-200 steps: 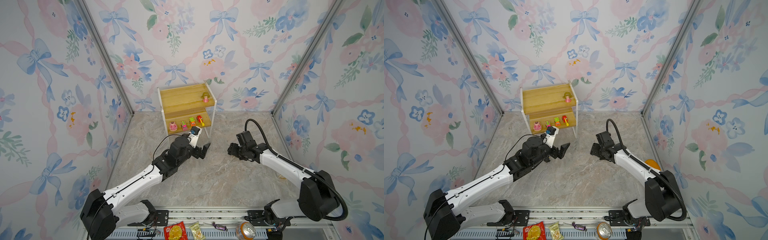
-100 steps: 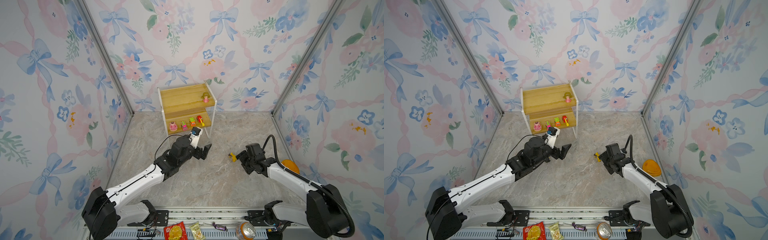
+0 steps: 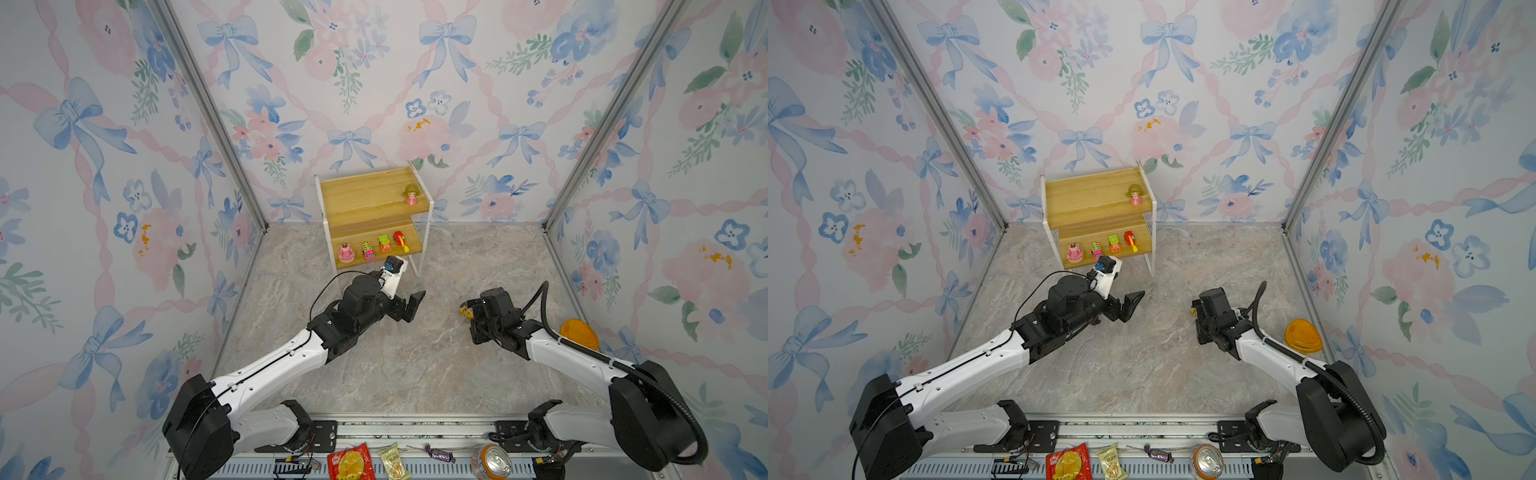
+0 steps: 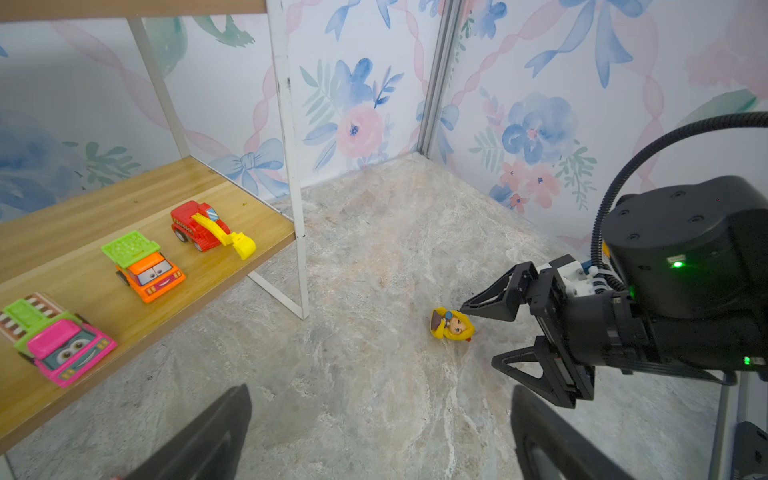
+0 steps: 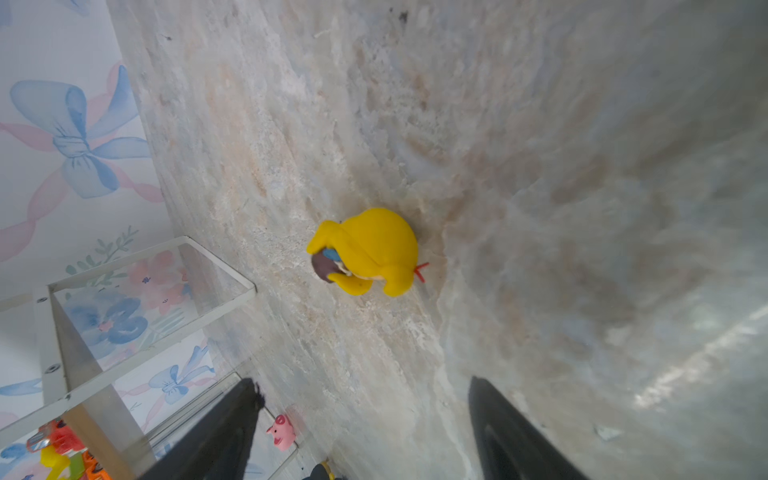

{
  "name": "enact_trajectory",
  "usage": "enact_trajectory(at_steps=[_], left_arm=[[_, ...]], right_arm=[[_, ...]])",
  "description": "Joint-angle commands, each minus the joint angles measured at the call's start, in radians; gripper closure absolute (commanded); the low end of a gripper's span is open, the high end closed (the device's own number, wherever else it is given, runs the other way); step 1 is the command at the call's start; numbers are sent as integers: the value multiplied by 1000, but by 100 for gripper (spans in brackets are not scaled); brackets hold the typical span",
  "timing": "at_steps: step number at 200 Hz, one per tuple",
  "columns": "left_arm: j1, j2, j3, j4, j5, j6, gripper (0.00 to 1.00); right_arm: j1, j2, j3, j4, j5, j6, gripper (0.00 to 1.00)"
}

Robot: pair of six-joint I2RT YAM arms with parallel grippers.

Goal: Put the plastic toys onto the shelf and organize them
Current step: 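Lower the right gripper toward the yellow-haired doll on the floor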

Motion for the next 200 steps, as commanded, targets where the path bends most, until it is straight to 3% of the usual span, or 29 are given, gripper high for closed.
enact_trajectory(at_steps=[1, 48, 107, 158, 200], left_arm=[[-10, -27, -24, 13, 10, -14, 2], [-14, -24, -26, 12, 8, -8, 2], [-13, -2, -25, 14, 3, -6, 2], [-8, 47, -11, 27, 37, -13, 2], [-7, 47, -17, 31, 43, -20, 2]], right_arm=[[19, 49, -31, 88, 25, 130, 18], [-7, 77, 10, 109, 50, 116, 18], [-107, -4, 155, -221, -20, -251, 17], [-186, -79, 10, -171, -111, -183, 19], [-192, 21, 20, -71, -169, -110, 19]])
